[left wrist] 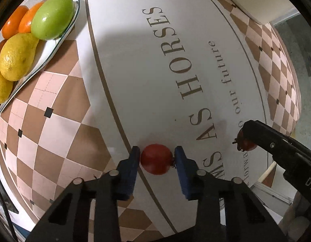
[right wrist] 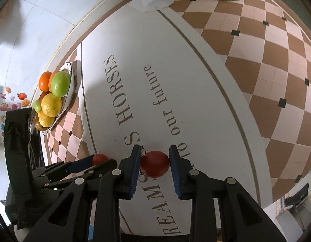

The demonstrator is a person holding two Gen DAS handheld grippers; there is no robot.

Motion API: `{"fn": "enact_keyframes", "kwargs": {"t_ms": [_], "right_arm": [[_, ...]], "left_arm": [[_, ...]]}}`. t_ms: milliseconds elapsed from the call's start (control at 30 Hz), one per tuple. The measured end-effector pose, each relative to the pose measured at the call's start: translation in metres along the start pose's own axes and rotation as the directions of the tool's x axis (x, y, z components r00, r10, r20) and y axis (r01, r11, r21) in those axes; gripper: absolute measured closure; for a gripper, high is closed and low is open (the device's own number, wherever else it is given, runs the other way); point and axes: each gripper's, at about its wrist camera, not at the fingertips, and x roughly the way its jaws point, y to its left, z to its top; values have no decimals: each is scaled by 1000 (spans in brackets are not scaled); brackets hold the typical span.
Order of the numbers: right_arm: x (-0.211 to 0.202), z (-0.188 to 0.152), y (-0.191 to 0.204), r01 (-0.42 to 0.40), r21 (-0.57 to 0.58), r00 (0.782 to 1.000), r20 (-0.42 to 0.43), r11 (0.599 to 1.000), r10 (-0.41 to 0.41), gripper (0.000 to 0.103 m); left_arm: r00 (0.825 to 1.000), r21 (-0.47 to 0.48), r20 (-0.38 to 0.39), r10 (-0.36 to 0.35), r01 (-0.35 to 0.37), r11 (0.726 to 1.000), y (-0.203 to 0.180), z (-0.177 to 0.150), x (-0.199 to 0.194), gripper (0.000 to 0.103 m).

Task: Organize fruits
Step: 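Grasp one red tomato with the left tool while the right tool grasps the other, then carry the tomatoes to the plate and lower them with both tools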

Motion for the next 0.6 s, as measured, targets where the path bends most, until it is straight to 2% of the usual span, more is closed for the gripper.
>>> {"fn": "enact_keyframes", "kwargs": {"t_ms": [200,400,467,600], "right_arm": [[-7,6,8,-20,-19,1000,12,1000,21,72],[-11,24,35,-128,-22,992,16,991,129,72],[-7,32,46,-186,-5,983,5,983,186,72],[15,48,72,-321,64,945,-34,945,324,72]], "left_arm": [[998,-53,63,-11,14,998,16,1,-30,73],[985,-187,155,-72,101,977,70,0,-76,73],[978,-233,192,-85,130,964,90,-1,-92,73],[962,-330,255,-100,184,926,132,9,-115,73]]}}
